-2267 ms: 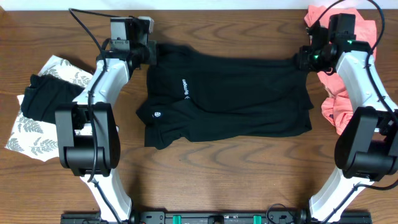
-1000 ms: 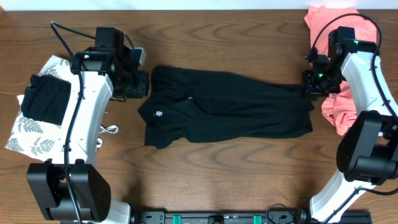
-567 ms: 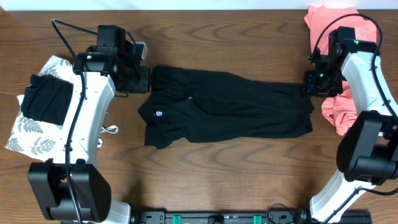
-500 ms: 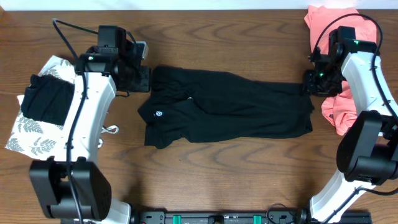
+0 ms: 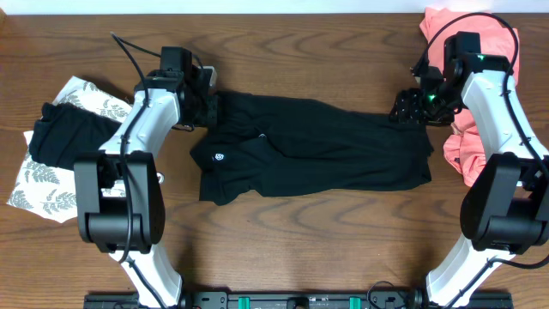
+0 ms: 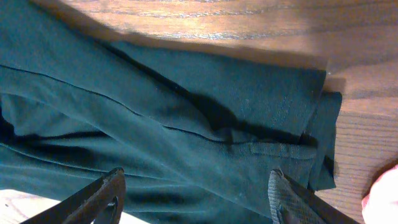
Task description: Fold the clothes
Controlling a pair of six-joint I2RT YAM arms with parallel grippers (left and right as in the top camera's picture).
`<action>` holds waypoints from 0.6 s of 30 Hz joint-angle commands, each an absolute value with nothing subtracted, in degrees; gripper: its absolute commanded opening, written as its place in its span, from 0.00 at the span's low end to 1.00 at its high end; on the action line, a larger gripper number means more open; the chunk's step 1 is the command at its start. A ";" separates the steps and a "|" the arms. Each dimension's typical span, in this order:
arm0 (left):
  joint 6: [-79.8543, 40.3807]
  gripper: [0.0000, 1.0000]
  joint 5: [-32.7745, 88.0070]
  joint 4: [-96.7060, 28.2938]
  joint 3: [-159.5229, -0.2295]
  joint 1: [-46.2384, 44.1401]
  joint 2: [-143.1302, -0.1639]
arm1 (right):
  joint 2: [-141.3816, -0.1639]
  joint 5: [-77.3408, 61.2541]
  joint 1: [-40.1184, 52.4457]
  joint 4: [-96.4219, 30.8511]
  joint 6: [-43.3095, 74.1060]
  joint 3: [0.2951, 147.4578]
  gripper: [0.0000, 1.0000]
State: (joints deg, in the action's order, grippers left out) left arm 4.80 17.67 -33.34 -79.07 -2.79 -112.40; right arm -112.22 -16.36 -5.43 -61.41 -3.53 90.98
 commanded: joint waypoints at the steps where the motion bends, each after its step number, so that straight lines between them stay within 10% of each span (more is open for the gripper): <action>1: 4.93 0.22 17.98 -33.19 -78.89 -2.96 -112.97 | -110.59 -17.39 -5.13 -61.06 -3.27 91.07 0.72; 3: 4.91 0.06 17.98 -33.43 -79.02 -2.96 -112.27 | -110.59 -17.39 -5.13 -60.97 -3.27 91.07 0.72; 18: 4.91 0.06 15.22 -48.05 -79.64 -2.96 -95.39 | -110.59 -16.91 -5.13 -60.18 -3.49 91.07 0.71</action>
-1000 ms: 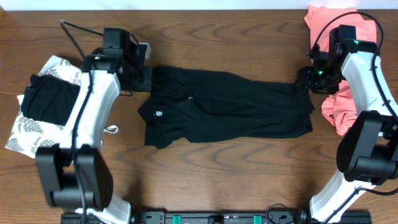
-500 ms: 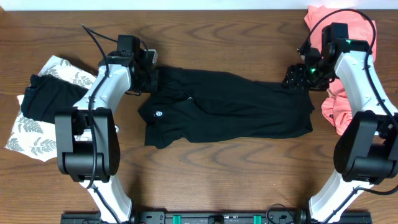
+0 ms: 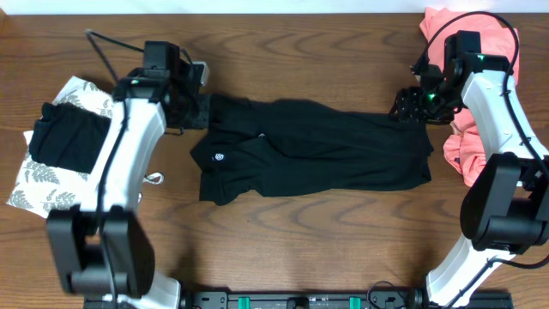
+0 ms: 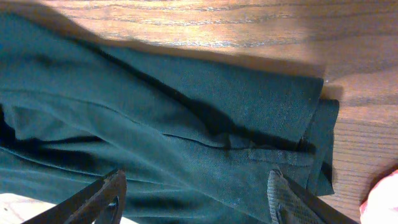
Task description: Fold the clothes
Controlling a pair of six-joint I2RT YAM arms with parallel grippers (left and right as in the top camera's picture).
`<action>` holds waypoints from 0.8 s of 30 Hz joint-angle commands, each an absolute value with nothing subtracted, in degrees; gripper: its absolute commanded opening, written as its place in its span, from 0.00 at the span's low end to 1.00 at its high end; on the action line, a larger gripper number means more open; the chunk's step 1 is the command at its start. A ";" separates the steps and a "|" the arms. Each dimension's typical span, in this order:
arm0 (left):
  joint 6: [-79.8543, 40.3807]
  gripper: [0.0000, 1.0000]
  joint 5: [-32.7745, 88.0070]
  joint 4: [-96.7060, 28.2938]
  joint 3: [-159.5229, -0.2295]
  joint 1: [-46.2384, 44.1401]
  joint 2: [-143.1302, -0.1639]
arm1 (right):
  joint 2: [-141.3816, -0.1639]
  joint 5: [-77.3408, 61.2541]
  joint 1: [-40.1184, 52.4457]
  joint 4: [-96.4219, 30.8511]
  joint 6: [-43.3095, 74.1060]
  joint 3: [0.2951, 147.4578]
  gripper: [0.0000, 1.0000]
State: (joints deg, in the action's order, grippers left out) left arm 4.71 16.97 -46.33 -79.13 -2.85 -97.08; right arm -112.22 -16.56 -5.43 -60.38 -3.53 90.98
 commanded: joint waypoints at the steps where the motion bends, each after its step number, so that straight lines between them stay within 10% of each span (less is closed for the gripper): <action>1: 4.91 0.06 15.20 -49.28 -79.64 -2.98 -94.98 | -110.59 -16.91 -5.13 -60.05 -3.49 91.07 0.70; 15: 4.91 0.15 16.38 -49.95 -77.91 -3.38 -95.48 | -110.59 -16.91 -5.13 -59.94 -3.46 91.07 0.71; 24: 3.14 0.24 17.78 -38.87 -76.82 -9.10 -98.02 | -111.83 -13.98 -6.24 -60.66 3.16 90.39 0.89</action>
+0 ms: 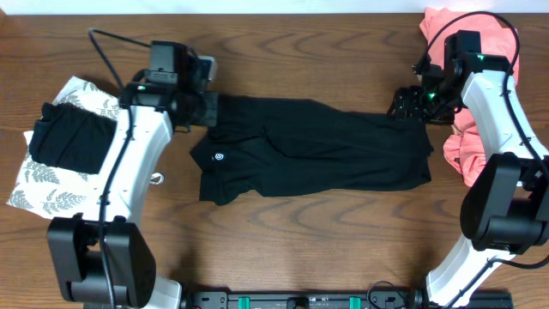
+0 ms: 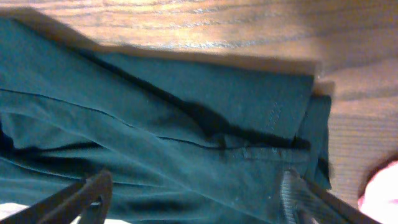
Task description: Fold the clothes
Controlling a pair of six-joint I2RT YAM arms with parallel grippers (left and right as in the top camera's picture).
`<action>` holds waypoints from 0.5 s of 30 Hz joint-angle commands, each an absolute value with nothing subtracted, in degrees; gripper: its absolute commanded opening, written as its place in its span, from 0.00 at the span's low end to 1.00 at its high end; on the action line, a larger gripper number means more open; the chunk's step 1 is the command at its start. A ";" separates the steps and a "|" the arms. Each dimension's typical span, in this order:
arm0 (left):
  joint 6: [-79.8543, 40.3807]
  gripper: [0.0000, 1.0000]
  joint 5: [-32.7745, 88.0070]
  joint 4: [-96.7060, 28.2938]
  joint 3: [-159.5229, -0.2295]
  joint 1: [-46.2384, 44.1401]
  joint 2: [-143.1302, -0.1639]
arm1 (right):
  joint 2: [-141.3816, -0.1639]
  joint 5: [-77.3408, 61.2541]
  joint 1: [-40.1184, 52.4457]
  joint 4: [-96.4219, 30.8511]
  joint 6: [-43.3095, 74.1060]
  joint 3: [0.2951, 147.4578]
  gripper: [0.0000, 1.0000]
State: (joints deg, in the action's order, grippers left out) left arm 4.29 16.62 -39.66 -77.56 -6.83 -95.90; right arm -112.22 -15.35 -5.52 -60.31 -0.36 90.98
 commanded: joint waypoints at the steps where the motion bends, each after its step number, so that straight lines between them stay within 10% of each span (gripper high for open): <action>1: 2.90 0.24 17.76 -38.63 -76.82 -10.09 -98.74 | -112.09 -13.96 -6.61 -60.69 3.42 89.89 0.90; 15: 0.69 0.15 17.34 -35.86 -76.82 -20.86 -108.99 | -114.02 -16.97 -15.27 -52.12 2.11 77.76 0.97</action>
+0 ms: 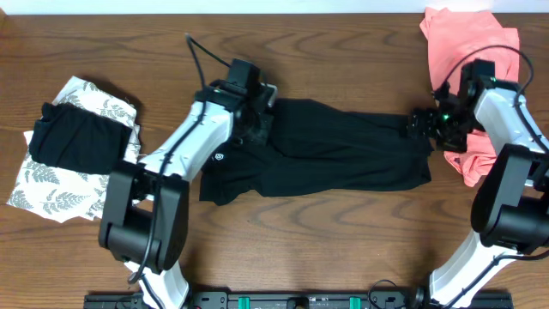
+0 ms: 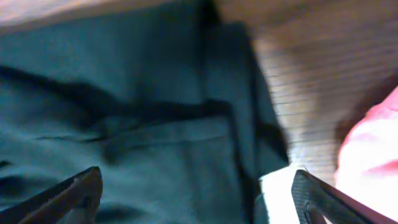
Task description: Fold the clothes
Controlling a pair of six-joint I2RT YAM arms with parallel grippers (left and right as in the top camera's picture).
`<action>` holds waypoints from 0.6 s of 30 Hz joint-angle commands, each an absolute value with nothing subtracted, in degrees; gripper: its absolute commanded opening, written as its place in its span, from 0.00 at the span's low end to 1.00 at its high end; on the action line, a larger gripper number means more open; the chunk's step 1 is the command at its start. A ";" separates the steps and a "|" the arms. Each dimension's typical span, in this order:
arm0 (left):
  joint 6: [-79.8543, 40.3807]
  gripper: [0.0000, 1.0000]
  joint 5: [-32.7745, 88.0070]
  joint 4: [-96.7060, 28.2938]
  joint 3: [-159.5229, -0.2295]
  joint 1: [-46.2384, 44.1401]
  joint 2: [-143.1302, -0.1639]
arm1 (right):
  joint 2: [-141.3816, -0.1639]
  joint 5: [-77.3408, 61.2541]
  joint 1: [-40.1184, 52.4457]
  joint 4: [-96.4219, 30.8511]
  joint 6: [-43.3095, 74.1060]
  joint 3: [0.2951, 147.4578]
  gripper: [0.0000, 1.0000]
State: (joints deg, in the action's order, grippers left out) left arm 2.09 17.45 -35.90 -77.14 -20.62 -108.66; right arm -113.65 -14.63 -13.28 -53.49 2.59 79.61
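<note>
A black garment (image 1: 343, 150) with a small white logo lies spread lengthwise across the middle of the table. My left gripper (image 1: 257, 116) is down on its upper left part; from overhead its jaws are hidden against the dark cloth. My right gripper (image 1: 419, 123) is at the garment's right end. In the right wrist view the right gripper (image 2: 199, 190) is open, its fingers (image 2: 84, 190) wide apart low over the dark cloth (image 2: 143, 124) and its doubled edge.
A pile of pink clothes (image 1: 467, 43) lies at the back right, reaching down beside my right arm; a bit of the pink cloth (image 2: 373, 149) shows at the wrist view's edge. A folded black garment (image 1: 73, 137) rests on a leaf-patterned cloth (image 1: 43, 193) at the left.
My left gripper has moved right, from the garment's left end to over its upper left part. My right gripper has shifted down and slightly right along the right end, still open.
My left gripper stayed by the garment's upper left corner through all three earlier moments, shifting only a little. My right gripper stood open over the upper right corner. Now the left is further in over the cloth and the right is lower at the right edge.
</note>
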 commanded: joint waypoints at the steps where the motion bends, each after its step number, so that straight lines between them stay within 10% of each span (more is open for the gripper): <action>1: 0.56 0.15 17.32 -35.92 -76.82 -21.02 -109.06 | -114.02 -18.37 -15.97 -51.40 1.28 77.08 0.98; 18: 0.56 0.15 17.34 -36.53 -76.82 -21.34 -109.10 | -116.60 -28.47 -14.98 -37.39 -5.98 64.97 0.99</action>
State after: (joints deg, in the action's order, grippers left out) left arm 1.23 17.43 -36.03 -77.14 -21.21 -108.66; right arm -111.87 -26.44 -17.28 -37.50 -4.21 69.30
